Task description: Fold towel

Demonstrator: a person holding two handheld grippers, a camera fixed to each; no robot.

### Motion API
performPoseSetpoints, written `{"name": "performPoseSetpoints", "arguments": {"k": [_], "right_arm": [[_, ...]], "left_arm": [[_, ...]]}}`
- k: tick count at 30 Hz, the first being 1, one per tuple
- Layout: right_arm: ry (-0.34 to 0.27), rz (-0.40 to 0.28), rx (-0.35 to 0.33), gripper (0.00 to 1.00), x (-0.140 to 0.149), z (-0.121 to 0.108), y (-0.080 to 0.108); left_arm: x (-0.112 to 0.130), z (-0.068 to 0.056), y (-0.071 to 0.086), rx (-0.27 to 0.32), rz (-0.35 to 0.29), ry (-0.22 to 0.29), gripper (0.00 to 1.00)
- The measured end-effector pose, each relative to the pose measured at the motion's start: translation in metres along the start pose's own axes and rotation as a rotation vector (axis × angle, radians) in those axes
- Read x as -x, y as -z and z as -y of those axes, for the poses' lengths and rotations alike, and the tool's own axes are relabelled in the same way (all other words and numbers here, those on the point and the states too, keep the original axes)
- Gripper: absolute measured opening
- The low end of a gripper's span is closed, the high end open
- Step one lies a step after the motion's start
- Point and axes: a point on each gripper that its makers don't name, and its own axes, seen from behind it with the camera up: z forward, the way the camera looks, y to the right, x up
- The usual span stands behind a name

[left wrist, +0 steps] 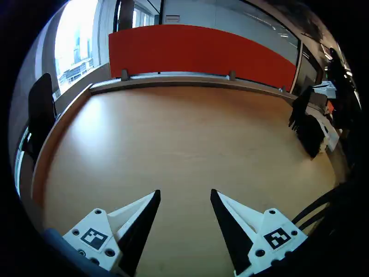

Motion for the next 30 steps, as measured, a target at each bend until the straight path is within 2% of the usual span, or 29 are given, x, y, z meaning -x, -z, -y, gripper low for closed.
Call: {"name": "performPoseSetpoints", "arguments": {"k": [30], "right_arm": [[-0.036,0.045,0.131,0.04,0.019,-0.115,0.021]], "left_arm": [[0.0,-0.005,-0.002,-0.012,0.013,0.005,0.8]]}}
